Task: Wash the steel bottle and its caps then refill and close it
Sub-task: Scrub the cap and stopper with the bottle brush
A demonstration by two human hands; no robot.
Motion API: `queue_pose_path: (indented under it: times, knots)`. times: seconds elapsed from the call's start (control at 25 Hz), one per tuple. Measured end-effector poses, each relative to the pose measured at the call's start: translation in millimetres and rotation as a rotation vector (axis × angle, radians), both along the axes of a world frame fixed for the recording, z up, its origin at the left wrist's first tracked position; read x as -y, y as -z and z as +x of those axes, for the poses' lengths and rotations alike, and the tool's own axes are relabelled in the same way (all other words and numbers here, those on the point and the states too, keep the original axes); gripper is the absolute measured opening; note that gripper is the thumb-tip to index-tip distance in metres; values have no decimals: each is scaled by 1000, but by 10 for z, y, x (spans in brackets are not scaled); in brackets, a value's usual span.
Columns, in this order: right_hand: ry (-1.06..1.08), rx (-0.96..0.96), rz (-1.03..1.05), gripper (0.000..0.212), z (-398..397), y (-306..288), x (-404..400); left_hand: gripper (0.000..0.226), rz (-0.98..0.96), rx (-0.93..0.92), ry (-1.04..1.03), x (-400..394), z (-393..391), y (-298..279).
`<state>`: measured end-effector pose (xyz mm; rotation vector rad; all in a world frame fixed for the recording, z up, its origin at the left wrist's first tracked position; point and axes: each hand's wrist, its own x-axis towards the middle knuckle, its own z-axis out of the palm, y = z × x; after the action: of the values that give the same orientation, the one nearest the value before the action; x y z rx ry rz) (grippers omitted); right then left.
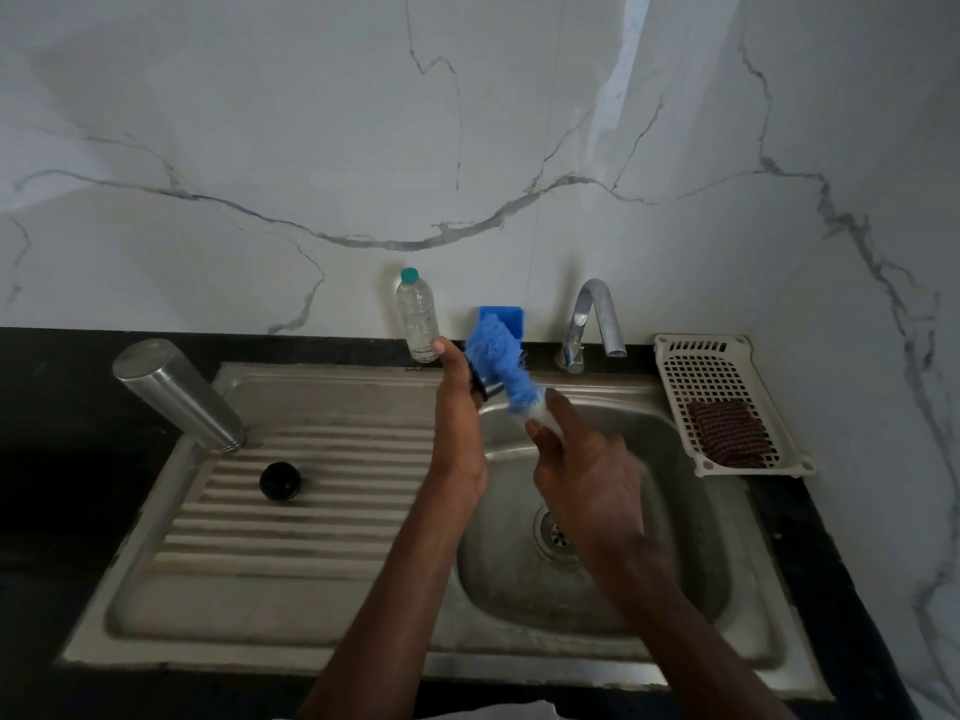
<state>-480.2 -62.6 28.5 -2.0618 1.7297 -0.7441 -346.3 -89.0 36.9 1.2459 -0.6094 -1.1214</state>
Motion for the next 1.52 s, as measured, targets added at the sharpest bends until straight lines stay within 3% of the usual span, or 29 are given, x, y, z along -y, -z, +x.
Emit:
queue_pose_path:
  times: [0.16, 0.24, 0.32, 0.4, 0.48, 0.6, 0.72, 1.0, 1.16, 1.28, 1.36, 1.44, 1.52]
  knots:
    - [23, -12, 17, 39, -114, 155, -31, 124, -58, -213, -46, 14, 156, -52]
    - [29, 33, 67, 38, -100, 260, -93, 103, -80, -263, -31, 12, 107, -159]
    - [97, 215, 119, 32, -52, 343, -166, 85, -84, -278, -39, 36, 71, -288]
    - [222, 476, 121, 19, -101, 339, -140, 84, -94, -423, -74, 88, 151, -295]
    - [205, 561, 6, 20, -196, 311, -62, 80, -92, -620, -84, 92, 278, -243]
    - [-37, 398, -124, 38, -94, 167, -56, 61, -18, -910, -40, 24, 231, -206]
    - [-14, 436, -85, 39, -31, 207, -30, 28, 33, -1038, -25, 7, 126, -160]
    - [-90, 343, -115, 39, -120, 189, -103, 23, 112, -1055, -91, -34, 133, -36]
    - [9, 345, -96, 36, -116, 243, -87, 24, 109, -1089, -93, 0, 148, 31]
    - [22, 375, -44, 33, -103, 222, -101, 23, 97, -1027, -108, -10, 149, 31]
    - [-27, 281, -98, 35, -117, 203, -141, 23, 59, -842, -127, -51, 153, 43]
    - [-87, 140, -156, 38, -108, 162, -163, 23, 40, -430, -124, -99, 136, 65]
    - [-56, 84, -136, 43, -54, 48, -90, 38, 29, 5, -74, -140, 101, 71]
